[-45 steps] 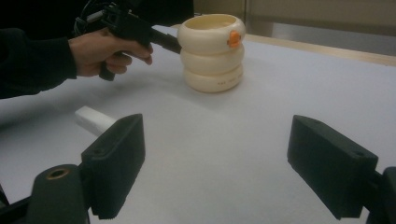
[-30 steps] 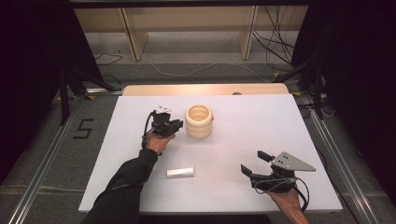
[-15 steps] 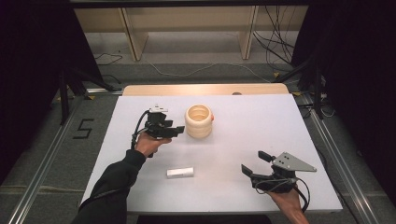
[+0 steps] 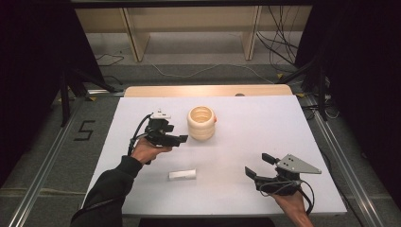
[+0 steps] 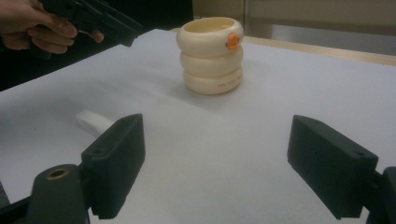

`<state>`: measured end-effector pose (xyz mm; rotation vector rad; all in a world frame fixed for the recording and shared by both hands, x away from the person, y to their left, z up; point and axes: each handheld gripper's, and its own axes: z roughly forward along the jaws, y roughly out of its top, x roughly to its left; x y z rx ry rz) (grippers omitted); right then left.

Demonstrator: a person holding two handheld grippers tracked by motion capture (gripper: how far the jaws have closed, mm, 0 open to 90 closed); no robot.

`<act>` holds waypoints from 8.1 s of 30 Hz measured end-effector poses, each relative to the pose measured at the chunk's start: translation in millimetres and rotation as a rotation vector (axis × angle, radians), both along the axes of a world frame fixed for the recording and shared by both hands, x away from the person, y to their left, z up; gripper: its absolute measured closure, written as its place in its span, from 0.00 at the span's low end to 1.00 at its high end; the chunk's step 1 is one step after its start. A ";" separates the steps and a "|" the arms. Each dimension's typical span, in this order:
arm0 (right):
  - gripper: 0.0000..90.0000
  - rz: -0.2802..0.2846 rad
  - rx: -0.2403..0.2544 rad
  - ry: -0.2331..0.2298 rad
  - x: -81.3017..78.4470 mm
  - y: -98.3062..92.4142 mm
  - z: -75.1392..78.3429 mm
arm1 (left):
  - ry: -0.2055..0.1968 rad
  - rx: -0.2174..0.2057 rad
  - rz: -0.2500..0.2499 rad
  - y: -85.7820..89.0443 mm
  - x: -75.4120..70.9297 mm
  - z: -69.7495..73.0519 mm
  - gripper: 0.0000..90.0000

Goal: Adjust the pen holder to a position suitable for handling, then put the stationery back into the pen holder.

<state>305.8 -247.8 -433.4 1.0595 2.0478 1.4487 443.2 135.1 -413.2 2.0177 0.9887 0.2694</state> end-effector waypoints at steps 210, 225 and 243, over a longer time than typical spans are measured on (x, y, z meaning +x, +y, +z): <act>0.23 0.019 -0.021 0.015 0.8 3.5 -5.0 | -0.208 -0.178 0.101 -16.4 -16.1 2.7 0.77; 0.23 0.019 -0.021 0.014 0.6 2.6 -4.8 | -0.223 -0.200 0.120 -19.6 -6.0 7.9 0.77; 0.23 0.014 -0.021 0.016 0.7 3.1 -5.1 | -0.217 -0.216 0.135 -30.4 16.4 12.7 0.77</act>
